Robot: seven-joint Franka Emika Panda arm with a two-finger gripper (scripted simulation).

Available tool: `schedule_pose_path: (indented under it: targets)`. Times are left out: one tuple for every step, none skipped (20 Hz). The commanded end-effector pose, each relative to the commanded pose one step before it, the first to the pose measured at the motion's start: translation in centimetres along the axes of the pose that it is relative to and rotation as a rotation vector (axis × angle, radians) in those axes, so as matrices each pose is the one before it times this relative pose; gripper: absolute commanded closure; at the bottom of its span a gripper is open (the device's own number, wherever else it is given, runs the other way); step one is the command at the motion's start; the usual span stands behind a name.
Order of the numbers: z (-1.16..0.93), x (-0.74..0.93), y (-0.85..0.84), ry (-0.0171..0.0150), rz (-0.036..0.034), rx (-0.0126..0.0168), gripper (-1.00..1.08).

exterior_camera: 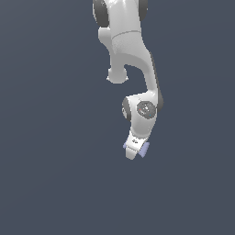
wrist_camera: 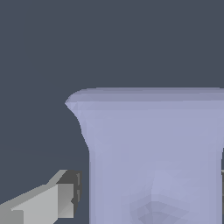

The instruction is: Pick up the object and move it to a goal position.

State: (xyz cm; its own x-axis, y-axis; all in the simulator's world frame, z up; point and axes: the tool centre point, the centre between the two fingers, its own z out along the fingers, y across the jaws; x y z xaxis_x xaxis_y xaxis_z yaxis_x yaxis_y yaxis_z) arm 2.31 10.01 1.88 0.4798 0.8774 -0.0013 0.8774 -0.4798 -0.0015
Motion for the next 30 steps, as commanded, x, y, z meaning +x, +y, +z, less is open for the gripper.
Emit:
schedule_pose_path:
  targets:
    - [0.176, 0.069, 0.098, 0.00099, -0.00011, -0.00155, -0.92]
    - [0.0, 0.0, 0.0, 0.0, 0.0, 0.0, 1.08]
    - [0.0, 0.0, 0.0, 0.0, 0.0, 0.0, 1.08]
    - [0.0, 0.0, 0.0, 0.0, 0.0, 0.0, 1.08]
    - [0.0, 0.0, 0.0, 0.0, 0.0, 0.0, 1.08]
    - [0.0, 0.0, 0.0, 0.0, 0.0, 0.0, 1.08]
    - [0.0, 0.0, 0.0, 0.0, 0.0, 0.0, 1.08]
    - [0.0, 0.0, 0.0, 0.0, 0.0, 0.0, 1.08]
    - [0.0, 0.0, 0.0, 0.0, 0.0, 0.0, 1.08]
    - [0.0, 0.0, 0.0, 0.0, 0.0, 0.0, 1.08]
    - [0.0, 0.0, 0.0, 0.0, 0.0, 0.0, 1.08]
    - [-0.071, -0.019, 0.044, 0.00029, 0.00043, -0.00083, 1.08]
    - [-0.028, -0.01, 0.004, 0.0, 0.0, 0.0, 1.08]
    - [-0.083, -0.031, 0.013, 0.0, 0.0, 0.0, 1.08]
    - [-0.139, -0.051, 0.021, 0.0, 0.0, 0.0, 1.08]
    - [-0.195, -0.072, 0.029, 0.0, 0.0, 0.0, 1.08]
    - [-0.251, -0.092, 0.038, 0.0, 0.0, 0.0, 1.08]
    - [-0.308, -0.113, 0.047, 0.0, 0.0, 0.0, 1.08]
    - [-0.366, -0.134, 0.055, 0.0, 0.0, 0.0, 1.08]
    - [-0.425, -0.156, 0.064, 0.0, 0.0, 0.0, 1.08]
    - [-0.485, -0.177, 0.073, 0.0, 0.0, 0.0, 1.08]
    - [-0.541, -0.175, 0.065, -0.00048, -0.00043, -0.00025, 1.08]
    - [-0.609, -0.222, 0.092, 0.0, 0.0, 0.0, 1.08]
    - [-0.674, -0.245, 0.102, 0.0, 0.0, 0.0, 1.08]
    - [-0.742, -0.269, 0.112, 0.0, 0.0, 0.0, 1.08]
    - [-0.812, -0.293, 0.123, 0.0, 0.0, 0.0, 1.08]
    - [-0.867, -0.284, 0.112, -0.00039, -0.00057, -0.00003, 1.08]
    - [-0.943, -0.338, 0.143, 0.0, 0.0, 0.0, 1.08]
    - [-1.001, -0.357, 0.152, 0.0, 0.0, 0.0, 1.08]
    - [-1.055, -0.374, 0.16, 0.0, 0.0, 0.0, 1.08]
